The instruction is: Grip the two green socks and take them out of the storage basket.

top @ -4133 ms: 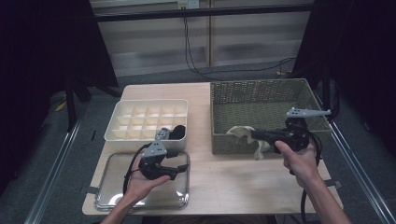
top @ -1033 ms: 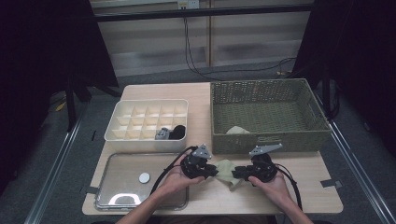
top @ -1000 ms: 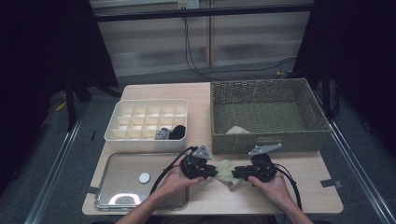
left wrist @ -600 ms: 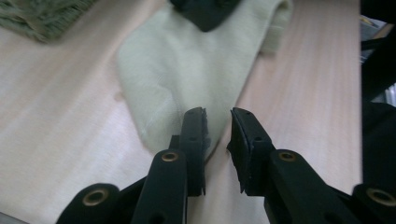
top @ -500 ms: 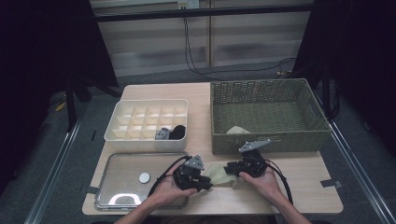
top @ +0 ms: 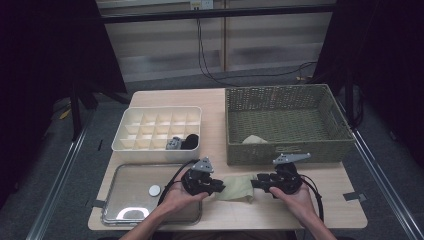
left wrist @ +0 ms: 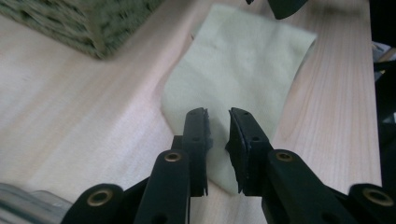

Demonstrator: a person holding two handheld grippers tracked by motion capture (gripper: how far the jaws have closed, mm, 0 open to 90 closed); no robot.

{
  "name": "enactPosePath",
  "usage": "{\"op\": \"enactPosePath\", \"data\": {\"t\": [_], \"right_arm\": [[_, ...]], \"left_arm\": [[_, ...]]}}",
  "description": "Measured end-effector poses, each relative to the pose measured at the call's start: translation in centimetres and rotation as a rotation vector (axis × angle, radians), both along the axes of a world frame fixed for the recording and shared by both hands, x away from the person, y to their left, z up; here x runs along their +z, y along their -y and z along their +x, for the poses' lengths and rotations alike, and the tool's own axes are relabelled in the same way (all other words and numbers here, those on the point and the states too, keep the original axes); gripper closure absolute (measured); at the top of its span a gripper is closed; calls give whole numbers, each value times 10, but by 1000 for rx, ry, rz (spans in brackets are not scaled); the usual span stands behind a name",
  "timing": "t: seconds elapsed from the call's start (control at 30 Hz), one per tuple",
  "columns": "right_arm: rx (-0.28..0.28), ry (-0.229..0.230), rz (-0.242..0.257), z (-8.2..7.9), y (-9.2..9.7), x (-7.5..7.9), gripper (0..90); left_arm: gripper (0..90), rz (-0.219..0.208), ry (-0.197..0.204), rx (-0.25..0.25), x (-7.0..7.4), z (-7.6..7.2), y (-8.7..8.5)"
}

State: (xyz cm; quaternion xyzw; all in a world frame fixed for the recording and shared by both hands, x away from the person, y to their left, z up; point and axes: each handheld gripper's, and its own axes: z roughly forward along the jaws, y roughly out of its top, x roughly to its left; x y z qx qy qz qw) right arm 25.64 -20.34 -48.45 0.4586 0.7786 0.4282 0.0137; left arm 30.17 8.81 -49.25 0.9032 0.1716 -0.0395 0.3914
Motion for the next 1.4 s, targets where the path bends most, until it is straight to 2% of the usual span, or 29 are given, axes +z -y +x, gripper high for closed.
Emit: {"op": "enactPosePath", "data": {"t": [0.07, 0.1, 0.13, 0.17, 0.27, 0.33, 0.4, 0.43, 0.53, 0.77, 0.9, 1.03, 1.1, 1.2, 1.23, 1.3, 1.33, 1.37, 1.4], "right_arm": [[-2, -18, -1, 0, -1, -4, 546], [4, -25, 2, 1, -3, -5, 547], [6, -26, -2, 1, -4, -6, 548], [13, -30, -6, 2, -7, -7, 573], [32, -29, -27, 4, -14, -9, 731], [21, -2, -43, 5, -17, -6, 817], [8, 20, -45, 7, -19, 0, 848], [8, 35, -63, 8, -20, 2, 847], [22, 47, -66, 8, -26, 6, 852], [68, 64, -76, 7, -47, 6, 828], [95, 53, -73, 8, -58, -1, 810], [129, 27, -100, 7, -65, -13, 807], [135, 32, -91, 6, -64, -14, 797], [137, 28, -76, 3, -61, -13, 739], [136, 32, -72, 3, -60, -12, 733], [130, 37, -58, 2, -55, -9, 717], [122, 37, -49, 1, -50, -7, 722], [114, 43, -42, 1, -47, -5, 722], [100, 47, -35, 0, -43, -3, 719]], "left_arm": [[769, 13, -3, -1, -2, -2, 2], [771, 40, 5, -22, -1, -3, 1], [772, 30, 8, -20, -2, -4, 2], [772, 35, 7, -19, -1, -5, 3], [773, 29, 21, -20, -2, -8, 3], [772, 41, 27, -22, -1, -9, 3], [772, 28, 21, -19, -2, -10, 3], [772, 26, 21, -18, -2, -10, 3], [771, 37, 26, -22, -1, -10, 3], [763, 22, 21, -1, -2, -12, 4], [757, 35, 21, -9, -1, -12, 3], [753, 35, 18, -13, -1, -12, 2], [752, 47, 25, -22, -1, -13, 0], [751, 34, 18, -10, -1, -14, 1], [751, 54, 20, -18, 0, -14, 0], [751, 61, 25, -25, 1, -14, -1], [749, 45, 24, -24, 0, -14, 0], [748, 52, 26, -31, 0, -14, -1], [748, 40, 20, -19, -1, -15, -1]]}}
